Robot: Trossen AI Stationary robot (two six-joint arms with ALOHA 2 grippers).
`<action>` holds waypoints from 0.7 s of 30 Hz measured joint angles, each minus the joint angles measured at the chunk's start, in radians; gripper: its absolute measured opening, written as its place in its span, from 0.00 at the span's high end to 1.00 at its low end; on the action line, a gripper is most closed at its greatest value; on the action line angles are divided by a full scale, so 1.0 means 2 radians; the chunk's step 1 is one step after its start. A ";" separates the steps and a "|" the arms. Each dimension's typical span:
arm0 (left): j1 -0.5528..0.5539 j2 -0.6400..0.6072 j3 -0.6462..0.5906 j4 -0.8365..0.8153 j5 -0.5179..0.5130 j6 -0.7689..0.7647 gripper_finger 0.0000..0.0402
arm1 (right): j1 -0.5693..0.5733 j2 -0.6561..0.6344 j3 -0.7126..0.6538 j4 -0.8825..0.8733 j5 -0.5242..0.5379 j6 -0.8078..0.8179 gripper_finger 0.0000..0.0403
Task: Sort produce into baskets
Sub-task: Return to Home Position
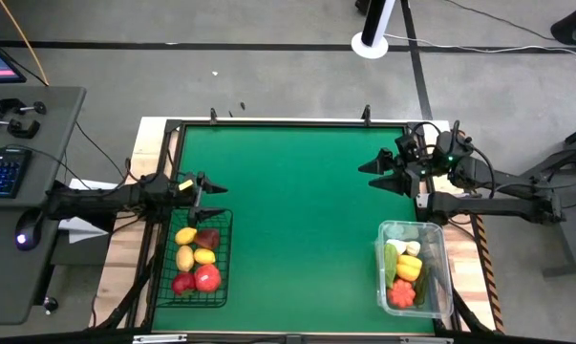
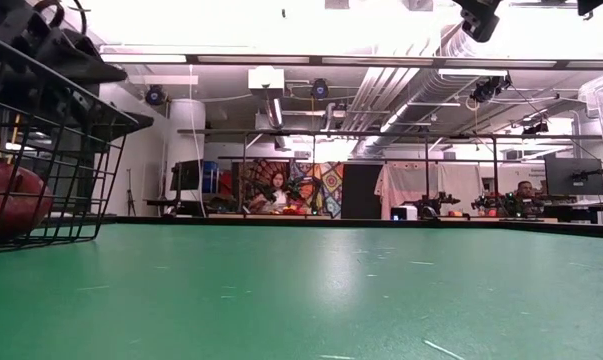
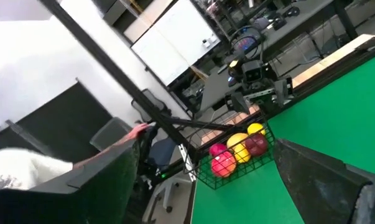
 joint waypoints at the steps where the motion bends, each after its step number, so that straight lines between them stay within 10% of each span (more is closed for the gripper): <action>1: 0.000 -0.011 0.000 0.000 0.000 0.000 0.09 | 0.001 0.000 0.000 0.000 -0.009 -0.005 0.11; 11: 0.005 -0.063 0.002 0.061 0.001 -0.008 0.09 | 0.011 -0.037 -0.030 0.053 -0.022 -0.042 0.11; 21: 0.012 -0.063 0.001 0.053 0.000 -0.008 0.09 | 0.056 -0.064 -0.227 0.362 0.078 0.035 0.11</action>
